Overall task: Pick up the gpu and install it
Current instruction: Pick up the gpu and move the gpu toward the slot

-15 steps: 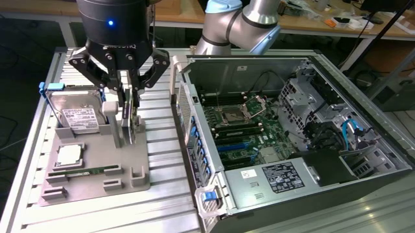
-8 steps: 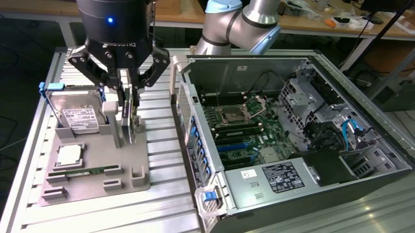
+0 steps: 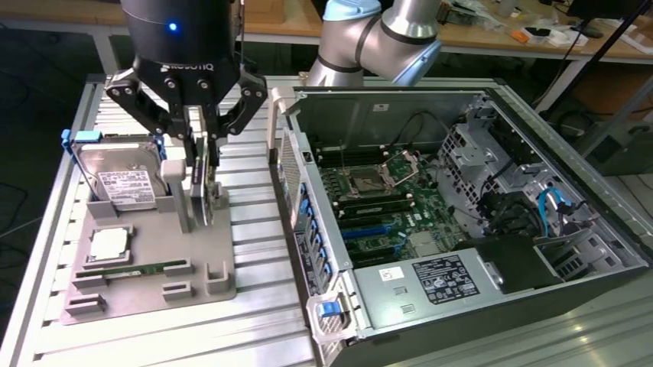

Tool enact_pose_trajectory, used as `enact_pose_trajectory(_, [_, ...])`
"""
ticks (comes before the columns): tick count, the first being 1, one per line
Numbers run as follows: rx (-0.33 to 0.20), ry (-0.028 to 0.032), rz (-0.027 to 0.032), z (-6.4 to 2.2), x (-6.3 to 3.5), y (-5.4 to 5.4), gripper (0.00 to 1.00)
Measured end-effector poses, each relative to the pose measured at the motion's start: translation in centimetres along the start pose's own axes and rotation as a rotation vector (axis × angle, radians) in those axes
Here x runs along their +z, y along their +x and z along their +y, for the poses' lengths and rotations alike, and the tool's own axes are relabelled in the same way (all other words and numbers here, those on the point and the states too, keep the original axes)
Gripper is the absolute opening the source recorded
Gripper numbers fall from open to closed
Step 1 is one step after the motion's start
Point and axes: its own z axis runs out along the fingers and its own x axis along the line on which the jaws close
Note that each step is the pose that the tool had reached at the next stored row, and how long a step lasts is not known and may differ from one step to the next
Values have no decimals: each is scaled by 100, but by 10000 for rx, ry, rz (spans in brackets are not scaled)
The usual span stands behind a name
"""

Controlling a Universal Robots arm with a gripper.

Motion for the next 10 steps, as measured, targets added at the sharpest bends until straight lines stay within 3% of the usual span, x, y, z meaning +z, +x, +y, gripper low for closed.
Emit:
enact_pose_trajectory(3, [-1,41,-3,3,-11,0,27])
enact_pose_trajectory(10, [-2,65,-5,0,-83,-3,27])
